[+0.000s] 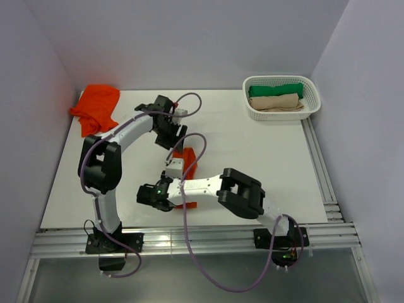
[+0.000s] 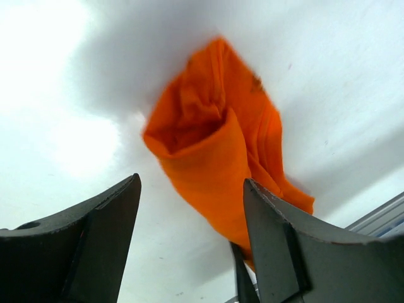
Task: Roll the t-shirts
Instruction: Roll the tshirt
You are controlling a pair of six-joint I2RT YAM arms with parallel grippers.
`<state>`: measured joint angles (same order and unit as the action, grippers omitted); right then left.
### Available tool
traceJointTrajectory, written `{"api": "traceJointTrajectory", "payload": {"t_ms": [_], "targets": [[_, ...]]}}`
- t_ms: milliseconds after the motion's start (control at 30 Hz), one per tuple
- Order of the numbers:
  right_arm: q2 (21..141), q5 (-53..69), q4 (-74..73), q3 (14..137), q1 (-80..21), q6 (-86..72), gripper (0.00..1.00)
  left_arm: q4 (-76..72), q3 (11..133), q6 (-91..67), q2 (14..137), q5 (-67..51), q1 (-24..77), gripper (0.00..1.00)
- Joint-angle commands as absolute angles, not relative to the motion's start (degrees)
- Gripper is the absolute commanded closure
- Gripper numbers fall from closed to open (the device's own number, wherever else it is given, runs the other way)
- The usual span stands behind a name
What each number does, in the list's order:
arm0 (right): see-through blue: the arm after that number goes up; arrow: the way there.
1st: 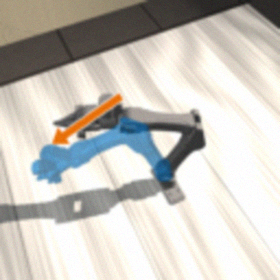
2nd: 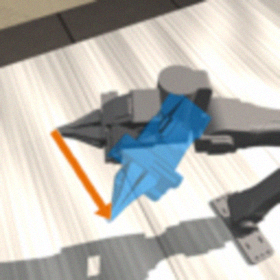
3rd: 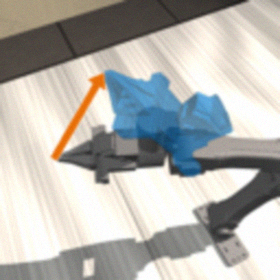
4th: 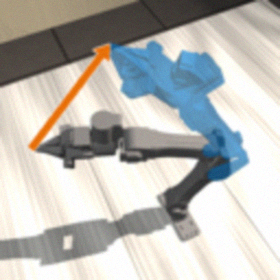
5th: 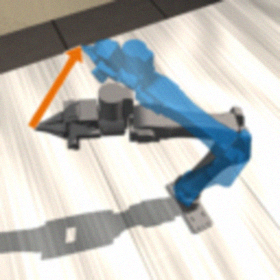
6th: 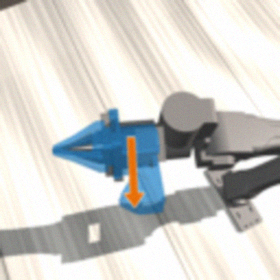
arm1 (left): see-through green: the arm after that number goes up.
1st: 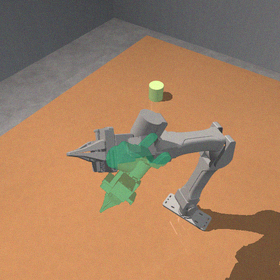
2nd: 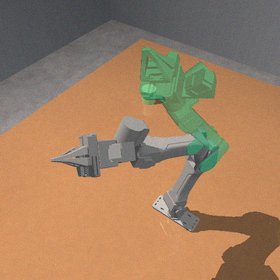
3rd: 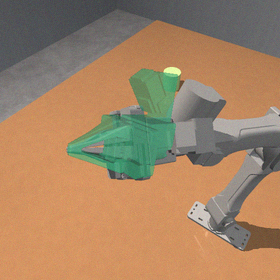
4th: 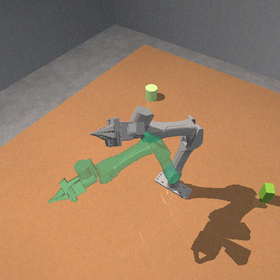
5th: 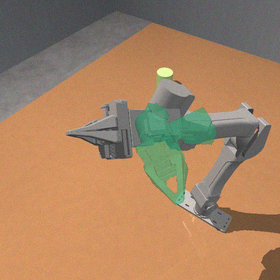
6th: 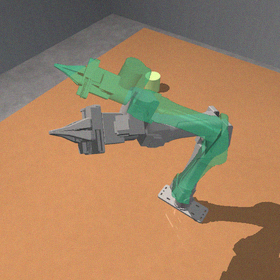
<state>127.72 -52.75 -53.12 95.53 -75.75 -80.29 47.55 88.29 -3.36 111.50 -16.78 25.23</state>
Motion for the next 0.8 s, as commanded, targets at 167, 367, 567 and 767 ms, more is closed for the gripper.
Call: {"api": "traceJointTrajectory", "payload": {"t_ms": [167,367,567,767], "targets": [[110.5,-30.9,-16.9,66.6,-69.9,-72.8,0.56,49.7,91.8,2.3,108.4,-24.3,20.1,0.28],[105.1,-18.9,6.2,51.8,-64.8,-73.3,0.56,45.6,83.1,3.6,104.8,-26.2,20.0,0.28],[106.8,-12.2,21.7,43.8,-62.5,-76.9,0.57,41.0,75.5,4.0,102.7,-30.8,20.0,0.28],[110.5,-6.9,38.0,36.9,-60.8,-82.3,0.57,37.4,72.6,3.0,103.6,-28.5,20.0,0.29]]}}
